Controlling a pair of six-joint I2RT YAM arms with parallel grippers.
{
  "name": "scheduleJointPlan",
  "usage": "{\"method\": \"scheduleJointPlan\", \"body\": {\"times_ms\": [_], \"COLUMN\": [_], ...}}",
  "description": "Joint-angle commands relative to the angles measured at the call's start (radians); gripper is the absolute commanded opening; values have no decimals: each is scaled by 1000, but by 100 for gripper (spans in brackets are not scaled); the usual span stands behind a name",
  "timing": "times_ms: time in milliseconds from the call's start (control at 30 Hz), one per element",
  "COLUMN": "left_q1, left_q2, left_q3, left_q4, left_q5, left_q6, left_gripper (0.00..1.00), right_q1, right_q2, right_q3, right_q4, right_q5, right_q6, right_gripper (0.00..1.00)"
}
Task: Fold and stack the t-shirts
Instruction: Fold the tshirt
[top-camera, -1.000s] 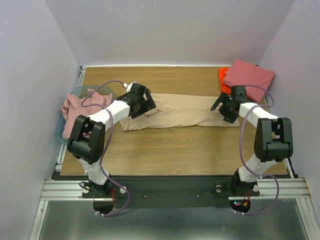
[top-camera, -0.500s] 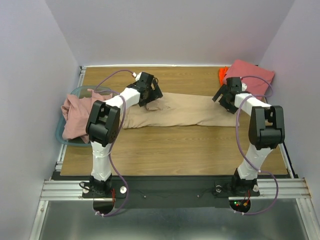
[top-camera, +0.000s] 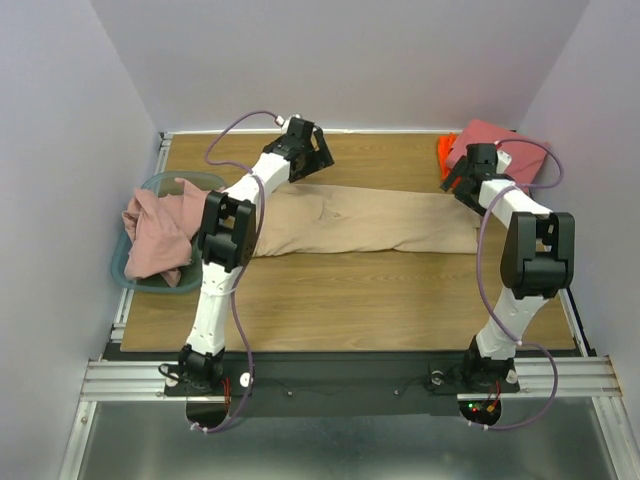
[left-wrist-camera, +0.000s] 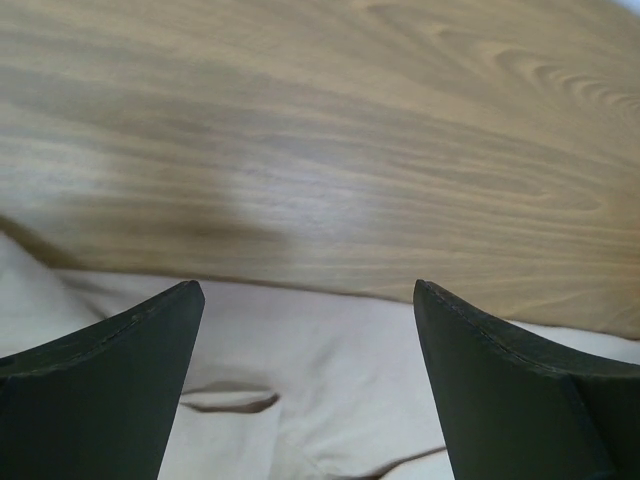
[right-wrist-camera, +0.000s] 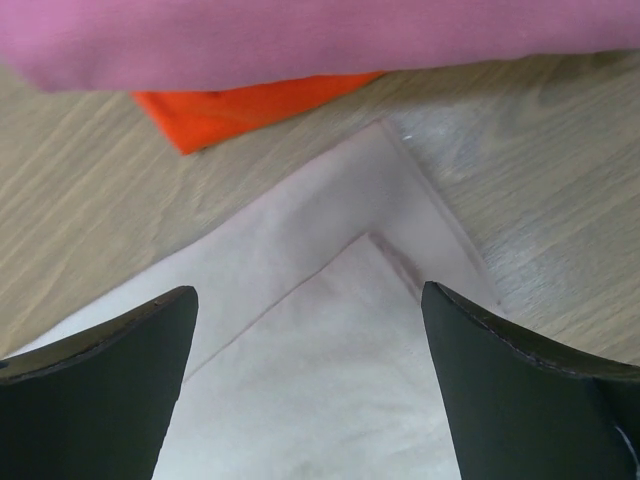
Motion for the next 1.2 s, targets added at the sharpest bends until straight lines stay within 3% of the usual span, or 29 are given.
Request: {"method": "scheduleJointPlan", "body": {"times_ms": [0,33,167,333,467,633,733,867,933,1000,1033,1067,1167], "left_q1": [-5,-8,-21,-35,-35,-33,-13,-12,-13,-13,-15,-16,-22], "left_q2": [-182,-270,-443,-590,-576,-472,-338,-100,-13,83,176,221,333], "left_q3": [-156,-254,-411,-654,-841,-880,-753,-388,-180,-14,142,216,351], "left_q4": [26,75,110,142,174,185,165,45,7,-30,-53,-58,62], "left_q5": [-10,-36,-75,-109,-115,-136,-143,-112,-27,11,59,87,228], "left_q6": [26,23,18,-27,-59,-80,-42,28,51,58,52,43,-14], "left_gripper": [98,98,98,98,98,98,98,98,98,98,98,98,99], "right_q1": [3,3,23,74,84,133,170,294,377,519,575,698,904], "right_q2": [-124,-130,-129,-77,-44,-122,-229,-418,-531,-586,-622,-630,-627], "right_q3": [-12,-35,-95,-144,-189,-358,-483,-717,-781,-877,-911,-931,-957], "right_q4": [25,26,37,46,49,57,55,42,35,38,51,70,103], "right_q5": [-106,-139,-252,-194,-191,-160,-177,-170,-188,-250,-274,-286,-274], "right_q6": [-47,-61,-72,-60,-41,28,91,229,285,345,402,430,522], "right_gripper": [100,100,100,100,100,100,100,100,100,100,100,100,100]}}
